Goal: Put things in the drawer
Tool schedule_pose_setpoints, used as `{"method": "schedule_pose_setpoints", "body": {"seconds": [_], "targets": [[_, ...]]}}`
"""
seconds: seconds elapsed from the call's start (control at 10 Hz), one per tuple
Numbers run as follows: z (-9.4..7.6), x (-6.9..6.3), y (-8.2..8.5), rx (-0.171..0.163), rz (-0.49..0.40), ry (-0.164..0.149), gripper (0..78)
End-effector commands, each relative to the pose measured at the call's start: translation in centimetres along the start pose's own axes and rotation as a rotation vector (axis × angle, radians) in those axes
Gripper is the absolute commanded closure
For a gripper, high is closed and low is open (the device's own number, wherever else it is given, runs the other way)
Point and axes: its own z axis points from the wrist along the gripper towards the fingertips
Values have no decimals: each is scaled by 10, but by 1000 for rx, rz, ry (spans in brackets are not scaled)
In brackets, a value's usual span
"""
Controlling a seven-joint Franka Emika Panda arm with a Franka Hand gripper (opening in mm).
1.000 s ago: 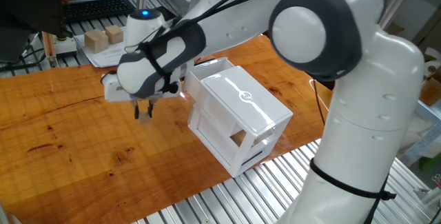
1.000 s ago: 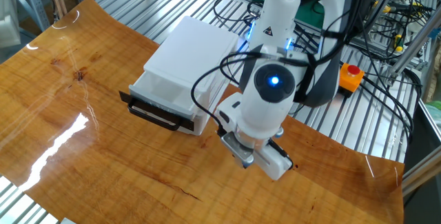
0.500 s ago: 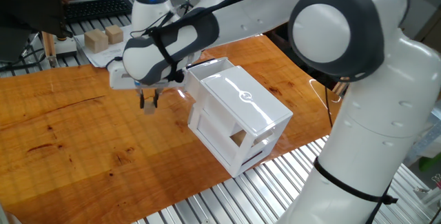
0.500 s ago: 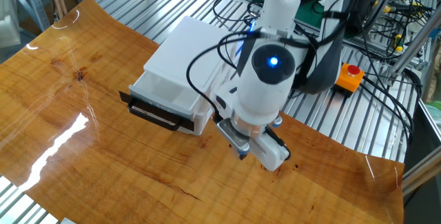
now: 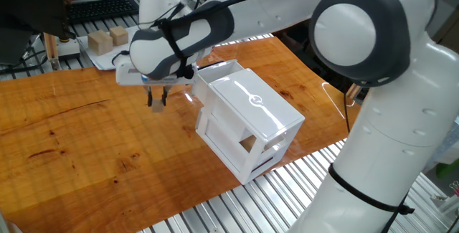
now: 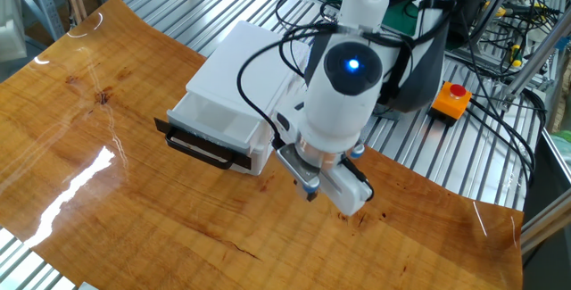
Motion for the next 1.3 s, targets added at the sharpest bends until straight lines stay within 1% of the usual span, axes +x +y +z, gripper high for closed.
{"method": "schedule_pose_setpoints", "body": {"seconds": [0.1,0.4,0.6,0.8,0.9,1.1,1.2,1.3], "targets": [[-21,-6,-8,0,27,-4,764],[-31,-9,-11,1,36,-5,764],[-38,-14,-14,-1,28,1,764],[-39,-14,-14,-1,27,3,764],[-39,-14,-14,-4,46,7,764],[-39,-14,-14,11,107,-1,764],[-39,-14,-14,3,133,7,764],[-39,-14,-14,5,156,-3,764]]}}
